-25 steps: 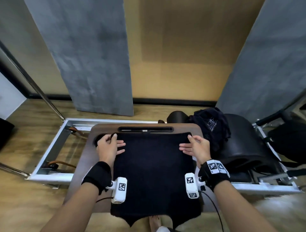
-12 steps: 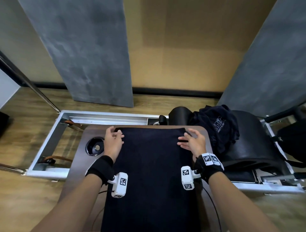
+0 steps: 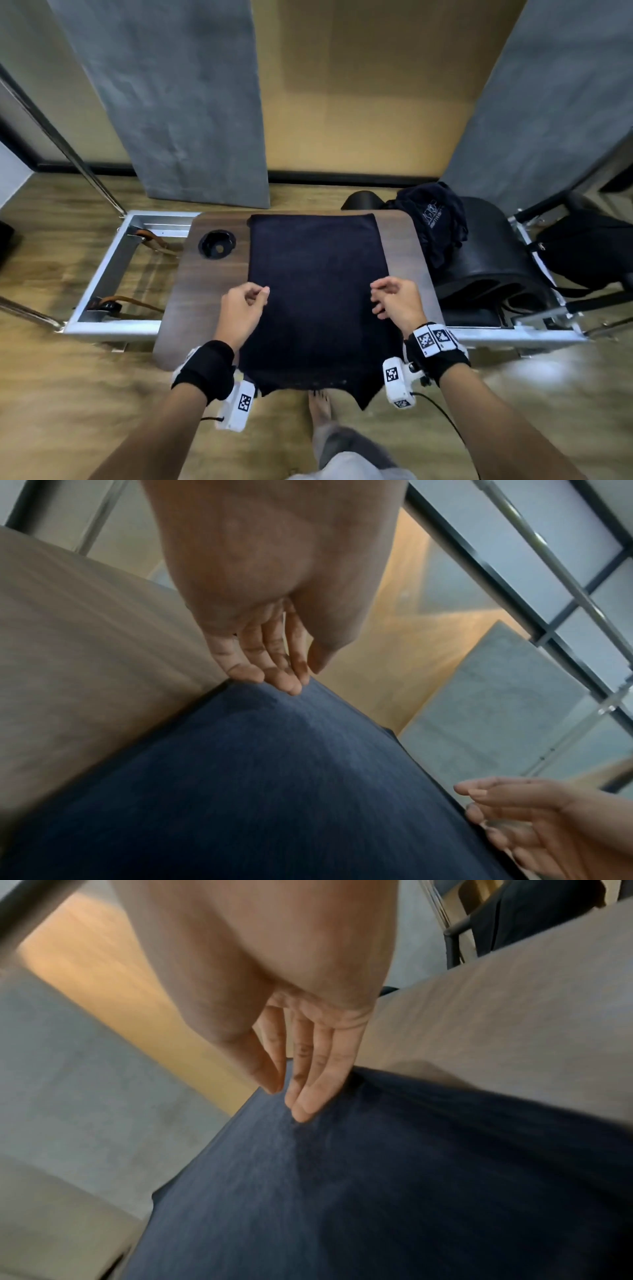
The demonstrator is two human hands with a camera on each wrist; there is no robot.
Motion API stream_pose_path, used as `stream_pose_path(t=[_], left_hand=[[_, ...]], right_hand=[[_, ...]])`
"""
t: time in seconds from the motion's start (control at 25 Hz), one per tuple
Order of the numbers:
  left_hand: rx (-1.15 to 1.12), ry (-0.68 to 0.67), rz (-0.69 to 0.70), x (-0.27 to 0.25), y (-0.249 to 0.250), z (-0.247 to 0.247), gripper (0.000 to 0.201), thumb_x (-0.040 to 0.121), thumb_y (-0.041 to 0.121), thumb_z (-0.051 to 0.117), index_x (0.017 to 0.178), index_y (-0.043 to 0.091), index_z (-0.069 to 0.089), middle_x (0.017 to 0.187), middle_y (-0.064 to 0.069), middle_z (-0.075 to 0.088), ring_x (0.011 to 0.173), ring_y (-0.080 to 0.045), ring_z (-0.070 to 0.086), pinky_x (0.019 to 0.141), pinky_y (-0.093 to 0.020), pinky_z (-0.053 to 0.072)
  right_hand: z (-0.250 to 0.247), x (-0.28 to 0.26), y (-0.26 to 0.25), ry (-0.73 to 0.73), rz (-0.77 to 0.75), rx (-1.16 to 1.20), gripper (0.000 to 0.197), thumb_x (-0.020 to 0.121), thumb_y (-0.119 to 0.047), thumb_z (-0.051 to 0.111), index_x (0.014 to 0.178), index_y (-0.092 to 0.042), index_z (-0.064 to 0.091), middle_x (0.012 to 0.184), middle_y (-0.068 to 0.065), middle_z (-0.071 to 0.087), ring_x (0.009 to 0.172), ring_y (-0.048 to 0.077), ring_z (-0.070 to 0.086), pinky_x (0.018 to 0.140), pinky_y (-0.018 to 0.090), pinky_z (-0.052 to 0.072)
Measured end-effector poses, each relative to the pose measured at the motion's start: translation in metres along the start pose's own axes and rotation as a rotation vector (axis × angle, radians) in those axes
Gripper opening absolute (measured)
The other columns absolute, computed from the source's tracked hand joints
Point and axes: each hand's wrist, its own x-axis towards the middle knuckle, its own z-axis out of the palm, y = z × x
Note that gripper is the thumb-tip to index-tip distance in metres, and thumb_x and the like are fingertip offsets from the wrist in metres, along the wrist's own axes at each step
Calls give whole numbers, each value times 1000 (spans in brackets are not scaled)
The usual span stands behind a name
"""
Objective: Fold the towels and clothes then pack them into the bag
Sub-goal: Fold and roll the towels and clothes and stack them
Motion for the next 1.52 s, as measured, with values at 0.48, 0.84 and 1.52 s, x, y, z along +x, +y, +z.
stream_pose_path(t=[0.48, 0.84, 1.52], left_hand=[[577, -117, 195, -97, -23, -23, 21, 91, 29, 77, 108, 22, 67, 116, 9, 58, 117, -19, 55, 93, -44, 49], [483, -28, 195, -80, 1, -20, 13, 96, 18, 72, 88, 26, 66, 102, 9, 58, 105, -20, 59, 89, -45, 49], [177, -26, 148, 62, 53, 29, 30, 101, 23, 69, 130, 20, 66, 106, 6, 71, 103, -12, 67, 94, -30, 52]], right_hand=[[-20, -96, 60, 273, 34, -532, 19, 90, -18, 77, 100, -19, 62, 92, 13, 70, 89, 34, 67, 78, 39, 56], [-19, -74, 33, 214, -19, -501, 13, 93, -27, 74, 83, -24, 65, 76, -3, 66, 84, 25, 68, 74, 32, 51], [26, 63, -62, -26, -77, -31, 7, 98, -7, 66, 102, -11, 61, 90, 21, 74, 61, 27, 69, 54, 39, 59]])
